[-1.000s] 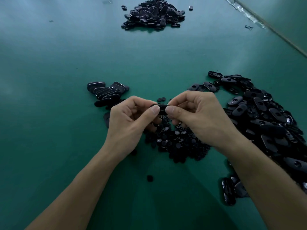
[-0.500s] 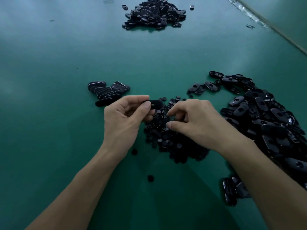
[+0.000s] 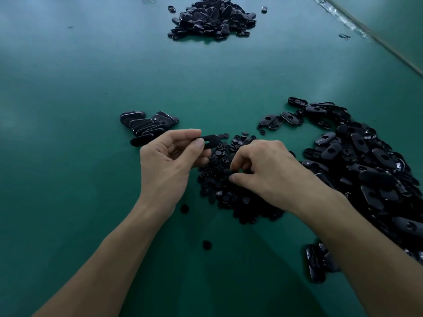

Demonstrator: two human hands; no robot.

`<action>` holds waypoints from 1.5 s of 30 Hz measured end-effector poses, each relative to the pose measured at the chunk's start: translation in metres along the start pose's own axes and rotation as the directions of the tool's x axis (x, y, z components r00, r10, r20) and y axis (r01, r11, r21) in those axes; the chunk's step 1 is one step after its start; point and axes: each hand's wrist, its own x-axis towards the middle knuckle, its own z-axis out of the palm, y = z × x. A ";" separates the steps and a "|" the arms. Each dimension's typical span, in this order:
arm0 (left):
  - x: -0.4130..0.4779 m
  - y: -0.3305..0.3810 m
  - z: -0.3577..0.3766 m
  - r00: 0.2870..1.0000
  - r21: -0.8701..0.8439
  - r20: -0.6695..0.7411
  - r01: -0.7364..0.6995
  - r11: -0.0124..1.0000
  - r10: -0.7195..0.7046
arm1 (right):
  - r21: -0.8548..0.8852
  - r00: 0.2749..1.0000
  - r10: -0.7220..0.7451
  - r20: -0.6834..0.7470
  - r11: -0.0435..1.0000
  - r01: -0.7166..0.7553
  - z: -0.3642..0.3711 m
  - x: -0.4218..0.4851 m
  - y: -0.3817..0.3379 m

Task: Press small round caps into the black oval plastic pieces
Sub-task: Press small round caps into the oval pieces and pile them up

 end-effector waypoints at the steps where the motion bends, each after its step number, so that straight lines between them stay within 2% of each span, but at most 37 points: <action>1: 0.000 0.000 0.000 1.000 0.003 0.001 0.000 1.000 0.000 | -0.008 1.000 0.003 0.000 1.000 -0.003 0.000 -0.001 0.000; 6: -0.001 0.000 0.000 1.000 0.008 0.007 -0.002 1.000 0.002 | -0.013 0.999 0.031 0.017 0.999 -0.031 0.000 0.002 -0.004; 12: -0.001 -0.001 0.000 1.000 0.026 0.004 -0.007 1.000 0.007 | -0.093 1.000 -0.009 0.006 0.996 0.009 0.000 0.002 -0.006; 29: 0.000 -0.002 0.000 1.000 0.026 0.005 -0.006 1.000 0.005 | 0.074 0.998 0.055 -0.010 0.996 -0.054 0.001 0.002 -0.009; 45: -0.001 -0.001 0.000 1.000 0.028 -0.002 -0.002 1.000 0.002 | 0.118 0.996 0.057 -0.064 0.992 -0.049 -0.011 -0.001 -0.006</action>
